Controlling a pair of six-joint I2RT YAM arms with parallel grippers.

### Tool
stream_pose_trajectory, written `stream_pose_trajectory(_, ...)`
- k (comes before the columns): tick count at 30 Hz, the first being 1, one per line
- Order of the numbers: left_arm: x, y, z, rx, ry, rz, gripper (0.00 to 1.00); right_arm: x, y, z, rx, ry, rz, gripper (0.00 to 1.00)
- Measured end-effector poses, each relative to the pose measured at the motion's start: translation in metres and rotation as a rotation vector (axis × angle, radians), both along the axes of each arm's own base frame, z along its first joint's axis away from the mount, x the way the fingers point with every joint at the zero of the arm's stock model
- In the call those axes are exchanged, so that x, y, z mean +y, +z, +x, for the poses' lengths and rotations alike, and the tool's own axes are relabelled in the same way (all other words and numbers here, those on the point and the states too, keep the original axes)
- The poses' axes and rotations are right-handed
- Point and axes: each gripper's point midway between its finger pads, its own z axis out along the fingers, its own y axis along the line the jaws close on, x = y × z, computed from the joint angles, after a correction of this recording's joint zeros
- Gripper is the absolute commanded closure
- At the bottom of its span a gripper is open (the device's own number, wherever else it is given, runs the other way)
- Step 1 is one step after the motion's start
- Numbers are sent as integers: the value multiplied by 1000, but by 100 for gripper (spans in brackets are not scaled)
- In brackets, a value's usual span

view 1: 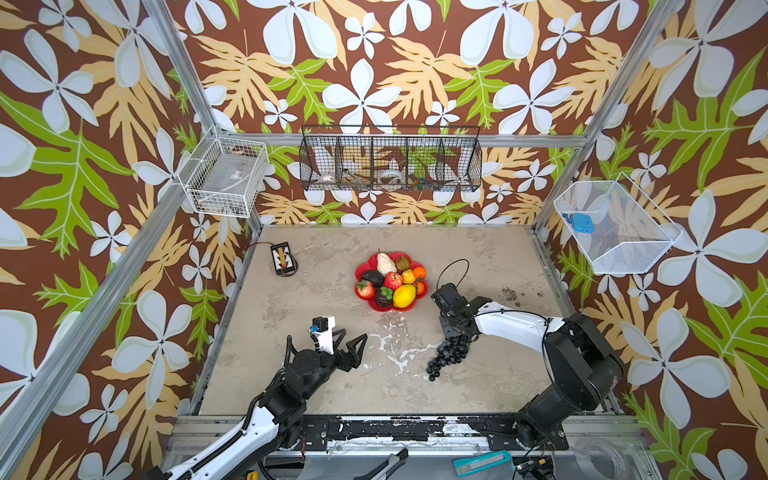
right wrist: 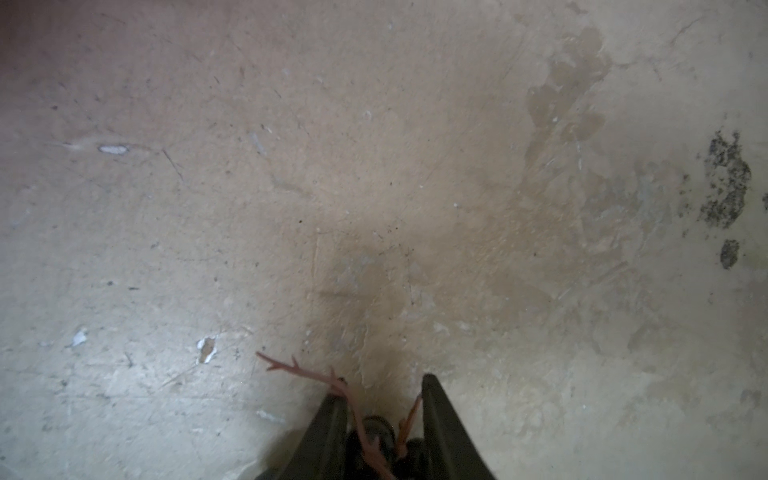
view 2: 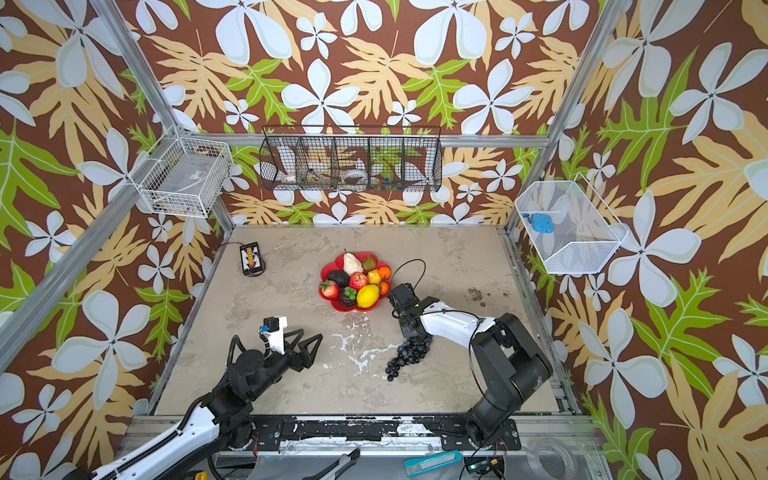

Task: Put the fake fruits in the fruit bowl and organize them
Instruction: 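Lift the grapes and carry them over the red plate with the right gripper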

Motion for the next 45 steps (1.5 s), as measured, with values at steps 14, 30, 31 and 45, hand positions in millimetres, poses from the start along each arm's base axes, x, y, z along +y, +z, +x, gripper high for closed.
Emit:
stream_pose_trajectory(14, 1, -1, 1, 2, 6, 3, 15, -1, 5, -1, -17, 0, 7, 100)
stream_pose_trajectory(30, 2, 0, 1, -2, 11, 1, 15, 8, 52, 4, -141, 14, 90, 100)
stream_pose_trajectory(31, 2, 0, 1, -2, 11, 1, 15, 12, 58, 5, -154, 22, 100, 100)
stream_pose_trajectory(45, 4, 10, 0, -32, 18, -20, 15, 61, 154, 9, -334, 139, 304, 100)
